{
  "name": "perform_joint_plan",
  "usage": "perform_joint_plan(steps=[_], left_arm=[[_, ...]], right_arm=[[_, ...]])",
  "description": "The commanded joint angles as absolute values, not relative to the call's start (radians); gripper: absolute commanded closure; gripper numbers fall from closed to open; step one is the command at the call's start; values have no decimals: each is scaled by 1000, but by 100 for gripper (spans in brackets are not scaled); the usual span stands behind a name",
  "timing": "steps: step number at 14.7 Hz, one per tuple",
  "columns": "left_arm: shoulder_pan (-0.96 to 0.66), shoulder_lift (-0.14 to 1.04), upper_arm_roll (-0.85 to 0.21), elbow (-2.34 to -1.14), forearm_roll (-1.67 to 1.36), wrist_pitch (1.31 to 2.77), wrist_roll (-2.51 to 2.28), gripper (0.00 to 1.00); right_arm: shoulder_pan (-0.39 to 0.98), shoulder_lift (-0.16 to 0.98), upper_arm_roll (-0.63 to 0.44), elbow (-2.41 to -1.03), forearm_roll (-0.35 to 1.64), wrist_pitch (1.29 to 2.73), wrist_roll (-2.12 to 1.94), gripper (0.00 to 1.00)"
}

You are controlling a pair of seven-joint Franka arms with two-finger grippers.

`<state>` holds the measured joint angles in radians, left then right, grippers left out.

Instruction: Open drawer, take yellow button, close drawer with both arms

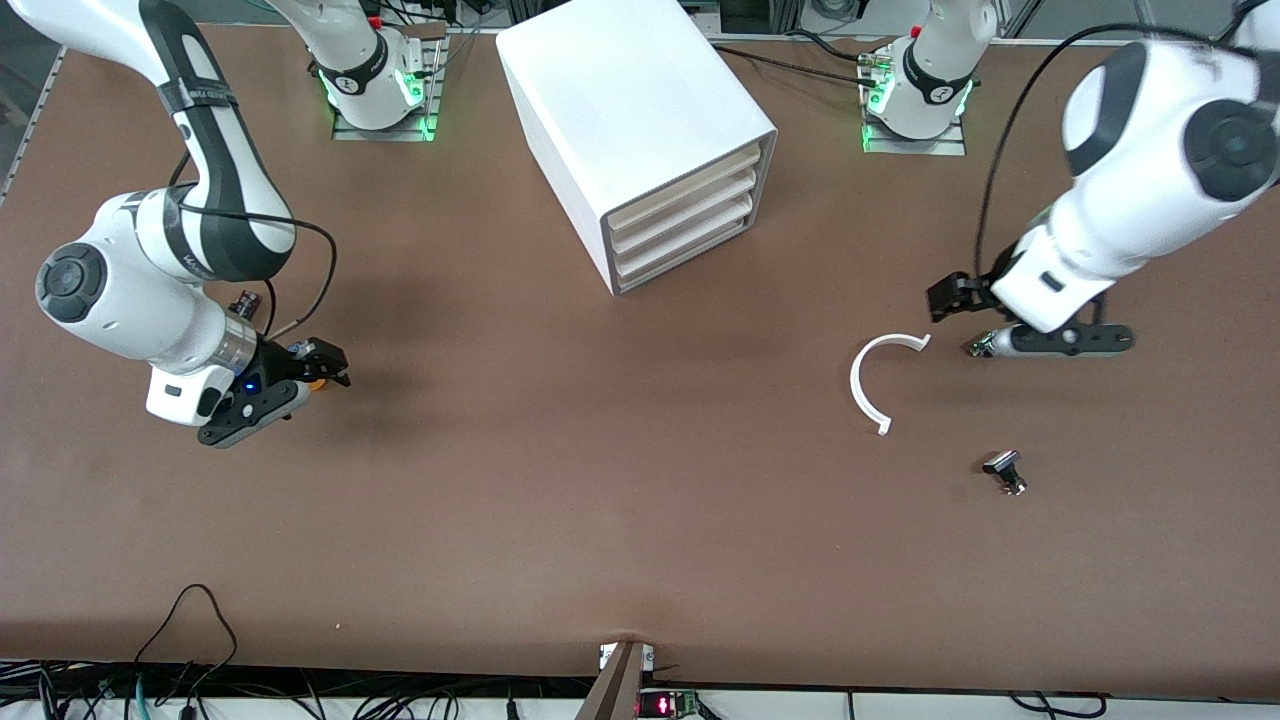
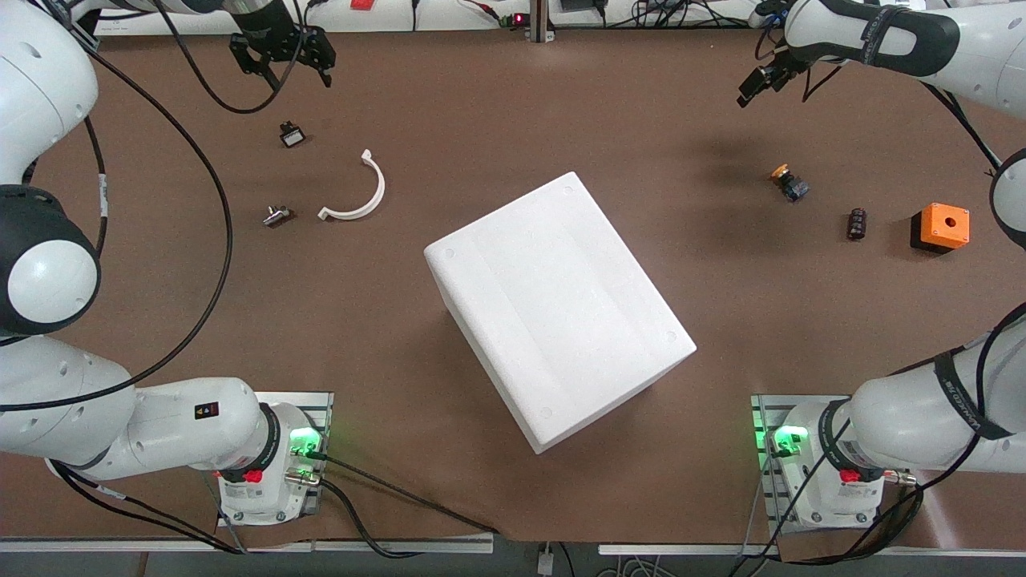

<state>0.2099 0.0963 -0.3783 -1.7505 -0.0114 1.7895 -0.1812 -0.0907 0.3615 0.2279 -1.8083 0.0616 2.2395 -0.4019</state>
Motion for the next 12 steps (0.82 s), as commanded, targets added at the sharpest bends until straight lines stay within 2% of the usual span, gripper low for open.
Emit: perform_joint_plan(steps=[1,4,7,10,12], left_arm=[[213,57,-344,-1700,11,1704,-79,1],[212,34,-319,-1701,26,1703,-34,1],[195,12,-304,-1709,67,1701,-34,1],[118,-3,-217,-1709,67,1681,-34,1],[82,-12,-155,-1706,66,1675,-31,1]], right_arm=[[-54,350,262,-1773,78,2220,-260,0],[-3,318,261,-1764,61,2198,-39,0],[-3,250,200,-1753,55,2070,-1,0],[-3,200,114,-1730,17,1984,-8,0],[-3,175,84,-1669,11,1863,-5,0]])
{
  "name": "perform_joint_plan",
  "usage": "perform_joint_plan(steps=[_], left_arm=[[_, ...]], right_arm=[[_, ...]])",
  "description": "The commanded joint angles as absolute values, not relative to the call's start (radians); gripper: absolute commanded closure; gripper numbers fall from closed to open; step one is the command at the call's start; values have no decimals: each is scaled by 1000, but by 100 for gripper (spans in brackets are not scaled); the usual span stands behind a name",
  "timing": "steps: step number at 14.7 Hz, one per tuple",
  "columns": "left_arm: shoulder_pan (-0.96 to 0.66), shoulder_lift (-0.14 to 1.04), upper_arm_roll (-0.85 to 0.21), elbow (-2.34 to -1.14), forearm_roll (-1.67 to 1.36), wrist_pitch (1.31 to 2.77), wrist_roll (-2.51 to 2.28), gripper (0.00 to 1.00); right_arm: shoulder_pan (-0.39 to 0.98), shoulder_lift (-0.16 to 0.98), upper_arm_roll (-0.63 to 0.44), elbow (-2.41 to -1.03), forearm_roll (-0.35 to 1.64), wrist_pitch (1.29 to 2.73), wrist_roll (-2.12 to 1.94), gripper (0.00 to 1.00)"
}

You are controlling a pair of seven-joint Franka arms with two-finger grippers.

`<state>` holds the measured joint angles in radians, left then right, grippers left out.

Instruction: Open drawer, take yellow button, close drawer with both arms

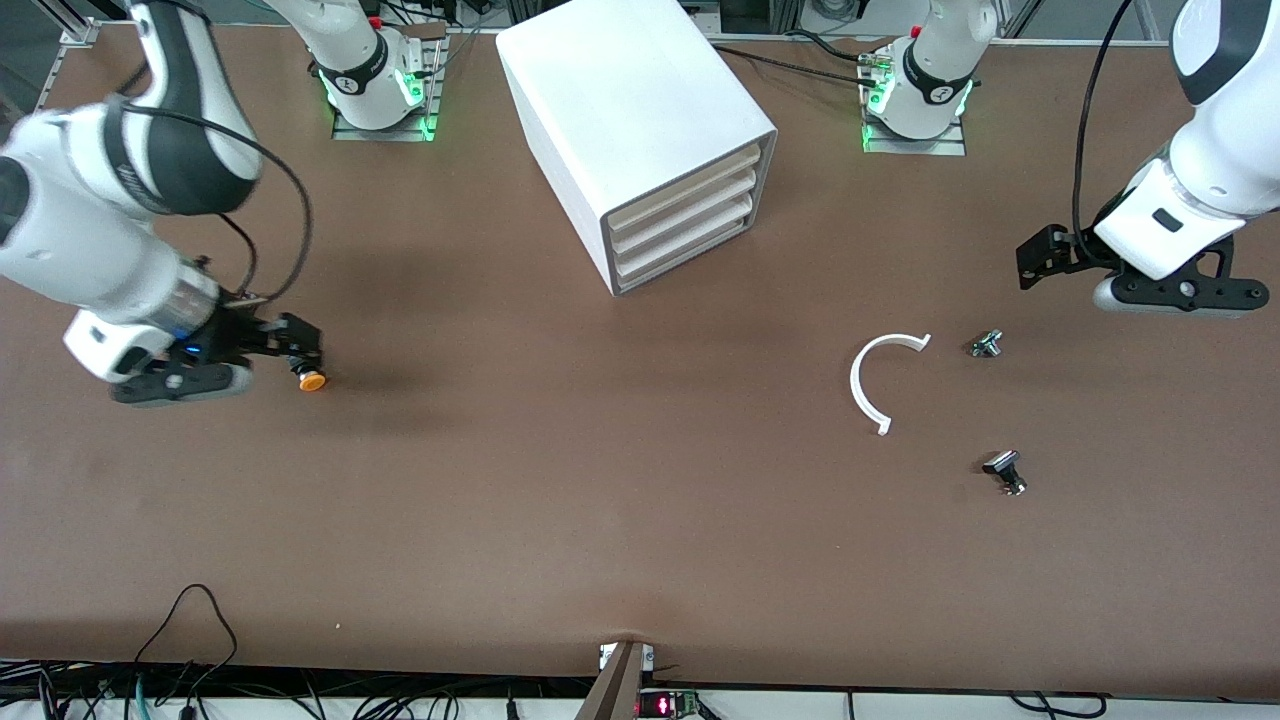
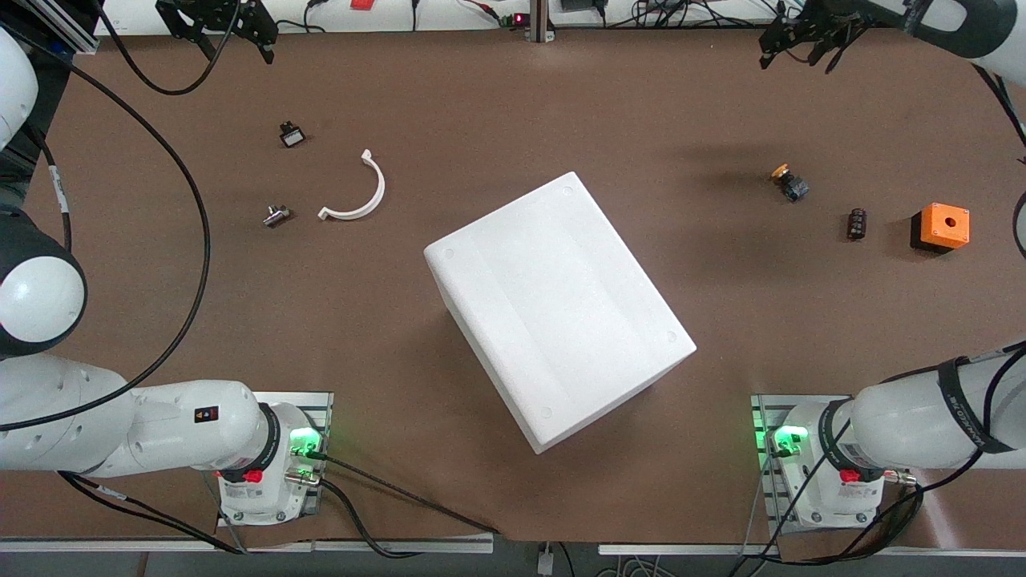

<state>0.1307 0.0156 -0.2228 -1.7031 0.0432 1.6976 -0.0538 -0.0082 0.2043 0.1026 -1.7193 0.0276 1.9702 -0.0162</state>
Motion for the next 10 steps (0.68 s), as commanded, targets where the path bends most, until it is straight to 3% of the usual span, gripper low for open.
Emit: perform_joint_plan(steps=[1,4,10], left_arm=[[55,-24,-122,-1701,66,1664,-31,1],[31,-26,-95,-1663,61,1631,-34,1],[31,-23,-97,-1660,54,1611,-35,1]], right_arm=[[-5,172,81,-1622,11,1770,5,0],[-15,183,51,-1490,-6,1588,8,0],[-14,144,3,-1491,-23,1511,75,0]])
